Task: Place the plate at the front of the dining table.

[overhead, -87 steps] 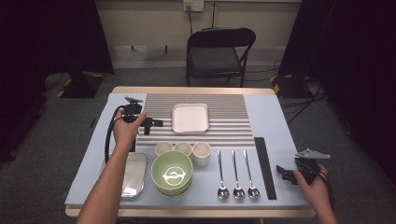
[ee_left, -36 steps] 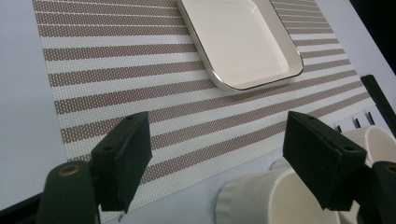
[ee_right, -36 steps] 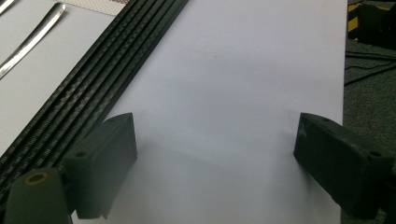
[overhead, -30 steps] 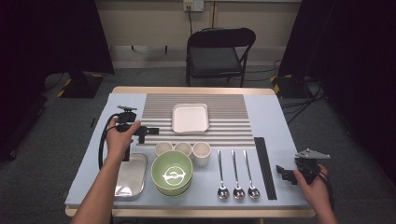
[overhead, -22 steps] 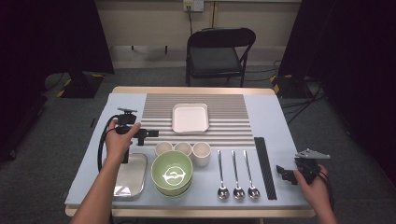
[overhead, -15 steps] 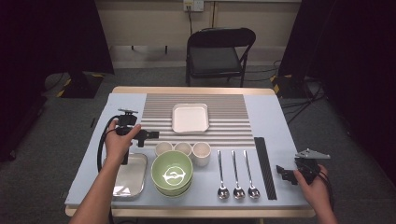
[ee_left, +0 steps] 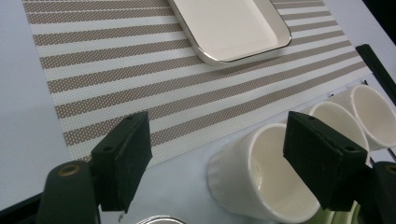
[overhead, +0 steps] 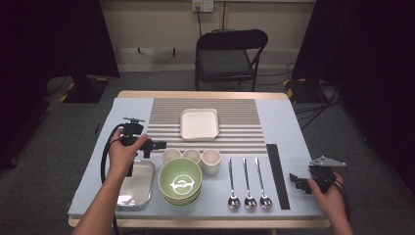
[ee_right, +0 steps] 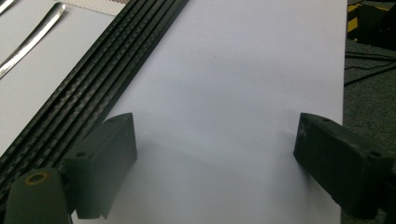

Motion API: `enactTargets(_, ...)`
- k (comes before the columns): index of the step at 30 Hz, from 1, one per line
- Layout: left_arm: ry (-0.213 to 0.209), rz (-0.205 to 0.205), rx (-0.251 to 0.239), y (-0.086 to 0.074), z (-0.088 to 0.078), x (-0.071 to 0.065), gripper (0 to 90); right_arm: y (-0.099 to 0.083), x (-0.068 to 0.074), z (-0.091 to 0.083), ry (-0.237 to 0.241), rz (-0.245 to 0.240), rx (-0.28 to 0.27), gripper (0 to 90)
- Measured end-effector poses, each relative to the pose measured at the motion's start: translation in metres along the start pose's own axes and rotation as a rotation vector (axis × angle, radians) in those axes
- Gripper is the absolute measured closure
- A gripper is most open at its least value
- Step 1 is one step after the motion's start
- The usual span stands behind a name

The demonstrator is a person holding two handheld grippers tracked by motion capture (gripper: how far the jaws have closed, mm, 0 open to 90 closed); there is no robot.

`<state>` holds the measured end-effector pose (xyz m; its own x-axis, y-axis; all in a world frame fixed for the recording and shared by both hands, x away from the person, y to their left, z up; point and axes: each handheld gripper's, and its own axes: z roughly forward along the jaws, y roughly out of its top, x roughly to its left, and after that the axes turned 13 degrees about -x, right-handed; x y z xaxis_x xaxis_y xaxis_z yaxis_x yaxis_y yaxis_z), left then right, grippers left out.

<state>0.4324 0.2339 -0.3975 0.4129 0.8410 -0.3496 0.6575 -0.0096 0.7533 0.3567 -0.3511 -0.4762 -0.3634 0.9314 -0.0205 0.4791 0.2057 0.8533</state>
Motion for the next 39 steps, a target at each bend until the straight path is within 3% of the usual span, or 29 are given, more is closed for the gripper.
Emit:
enactTargets(11, 0.016, 0.01, -0.02, -0.005, -0.009, 0.004, 23.4, 0.0, 0.0, 0.0, 0.0, -0.002, 0.001, 11.8)
enactTargets(15, 0.035, 0.032, -0.006, -0.008, -0.012, 0.005, 23.1, 0.0, 0.0, 0.0, 0.0, -0.003, 0.0, 11.8)
enactTargets(24, 0.04, 0.027, -0.012, -0.018, -0.016, 0.009, 22.9, 0.0, 0.0, 0.0, 0.0, -0.002, 0.0, 11.9)
enactTargets(28, 0.051, 0.045, -0.004, -0.021, -0.019, 0.01, 23.0, 0.0, 0.0, 0.0, 0.0, -0.003, -0.003, 11.9)
enactTargets(39, 0.049, 0.02, -0.021, -0.027, -0.027, 0.012, 20.7, 0.0, 0.0, 0.0, 0.0, 0.0, -0.003, 11.9)
